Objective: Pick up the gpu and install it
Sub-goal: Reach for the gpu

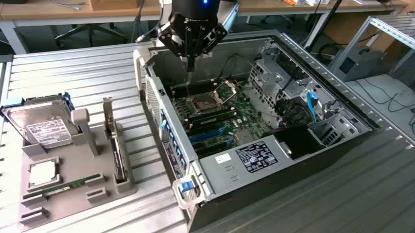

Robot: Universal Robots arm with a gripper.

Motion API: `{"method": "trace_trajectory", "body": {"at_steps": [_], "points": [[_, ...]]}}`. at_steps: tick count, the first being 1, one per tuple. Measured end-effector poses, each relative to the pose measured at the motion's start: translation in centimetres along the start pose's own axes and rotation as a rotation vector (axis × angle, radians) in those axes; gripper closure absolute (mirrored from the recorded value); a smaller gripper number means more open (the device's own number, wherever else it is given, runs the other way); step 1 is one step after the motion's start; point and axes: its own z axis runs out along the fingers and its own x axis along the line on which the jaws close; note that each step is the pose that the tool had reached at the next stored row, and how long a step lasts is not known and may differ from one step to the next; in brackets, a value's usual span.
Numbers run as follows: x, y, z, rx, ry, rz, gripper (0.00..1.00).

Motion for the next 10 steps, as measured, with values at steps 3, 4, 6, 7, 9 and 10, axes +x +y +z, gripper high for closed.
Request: {"method": "trace_trajectory", "body": {"at_steps": [3, 4, 6, 7, 9, 10], "points": [[0.00, 0.00, 0.00, 0.0001, 0.0000, 0.000, 0.89], [0.00, 0.00, 0.00, 0.0000, 0.0000, 0.000, 0.89], [0.00, 0.00, 0.00, 0.0000, 0.0000, 0.000, 0.89], [0.00, 0.00, 0.00, 0.0000, 0.0000, 0.000, 0.89], [0.00, 0.00, 0.00, 0.0000, 0.0000, 0.000, 0.89], [0.00, 0.00, 0.00, 0.0000, 0.0000, 0.000, 0.89]]}}
